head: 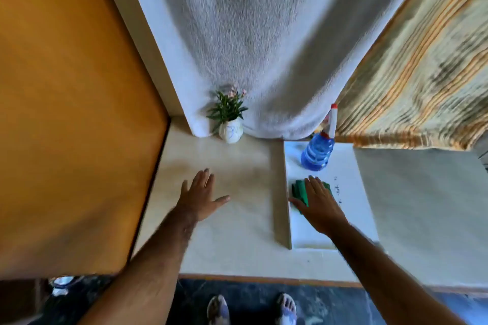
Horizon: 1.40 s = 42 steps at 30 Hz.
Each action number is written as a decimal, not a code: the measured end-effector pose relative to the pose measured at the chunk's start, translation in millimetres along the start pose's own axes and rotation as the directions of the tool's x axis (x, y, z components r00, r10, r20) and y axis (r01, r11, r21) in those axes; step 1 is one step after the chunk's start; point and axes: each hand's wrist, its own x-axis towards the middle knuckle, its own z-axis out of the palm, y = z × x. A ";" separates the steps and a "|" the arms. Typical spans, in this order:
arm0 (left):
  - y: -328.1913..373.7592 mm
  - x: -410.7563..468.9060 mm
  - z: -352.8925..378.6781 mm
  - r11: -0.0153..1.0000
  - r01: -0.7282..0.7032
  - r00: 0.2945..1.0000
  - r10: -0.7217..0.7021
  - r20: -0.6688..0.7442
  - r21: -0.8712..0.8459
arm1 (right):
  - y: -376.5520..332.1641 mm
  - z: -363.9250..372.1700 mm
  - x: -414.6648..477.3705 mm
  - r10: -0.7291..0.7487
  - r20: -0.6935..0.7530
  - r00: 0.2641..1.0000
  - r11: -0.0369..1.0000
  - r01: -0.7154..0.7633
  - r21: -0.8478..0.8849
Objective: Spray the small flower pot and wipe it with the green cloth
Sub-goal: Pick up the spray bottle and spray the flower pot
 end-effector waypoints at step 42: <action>-25.4 1.9 101.2 0.996 -0.027 0.917 0.056 -0.394 0.079 | -70.2 -84.2 124.2 0.221 -0.406 0.887 0.514 0.248 0.821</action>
